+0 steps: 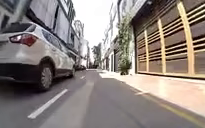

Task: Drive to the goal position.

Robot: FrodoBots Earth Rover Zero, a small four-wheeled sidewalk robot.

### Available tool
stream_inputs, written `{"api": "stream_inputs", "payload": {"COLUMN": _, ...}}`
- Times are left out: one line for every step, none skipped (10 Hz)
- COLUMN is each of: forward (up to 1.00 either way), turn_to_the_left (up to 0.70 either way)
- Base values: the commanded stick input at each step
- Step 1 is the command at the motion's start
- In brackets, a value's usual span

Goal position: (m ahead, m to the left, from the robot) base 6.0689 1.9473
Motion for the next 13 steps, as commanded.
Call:
{"api": "stream_inputs", "payload": {"forward": 1.0, "turn_to_the_left": 0.01}}
{"api": "stream_inputs", "payload": {"forward": 1.0, "turn_to_the_left": 0.01}}
{"api": "stream_inputs", "payload": {"forward": 1.0, "turn_to_the_left": 0.01}}
{"api": "stream_inputs", "payload": {"forward": 1.0, "turn_to_the_left": 0.01}}
{"api": "stream_inputs", "payload": {"forward": 1.0, "turn_to_the_left": 0.01}}
{"api": "stream_inputs", "payload": {"forward": 1.0, "turn_to_the_left": 0.01}}
{"api": "stream_inputs", "payload": {"forward": 1.0, "turn_to_the_left": 0.01}}
{"api": "stream_inputs", "payload": {"forward": 1.0, "turn_to_the_left": 0.01}}
{"api": "stream_inputs", "payload": {"forward": 1.0, "turn_to_the_left": 0.01}}
{"api": "stream_inputs", "payload": {"forward": 1.0, "turn_to_the_left": 0.01}}
{"api": "stream_inputs", "payload": {"forward": 1.0, "turn_to_the_left": 0.01}}
{"api": "stream_inputs", "payload": {"forward": 1.0, "turn_to_the_left": 0.01}}
{"api": "stream_inputs", "payload": {"forward": 1.0, "turn_to_the_left": 0.01}}
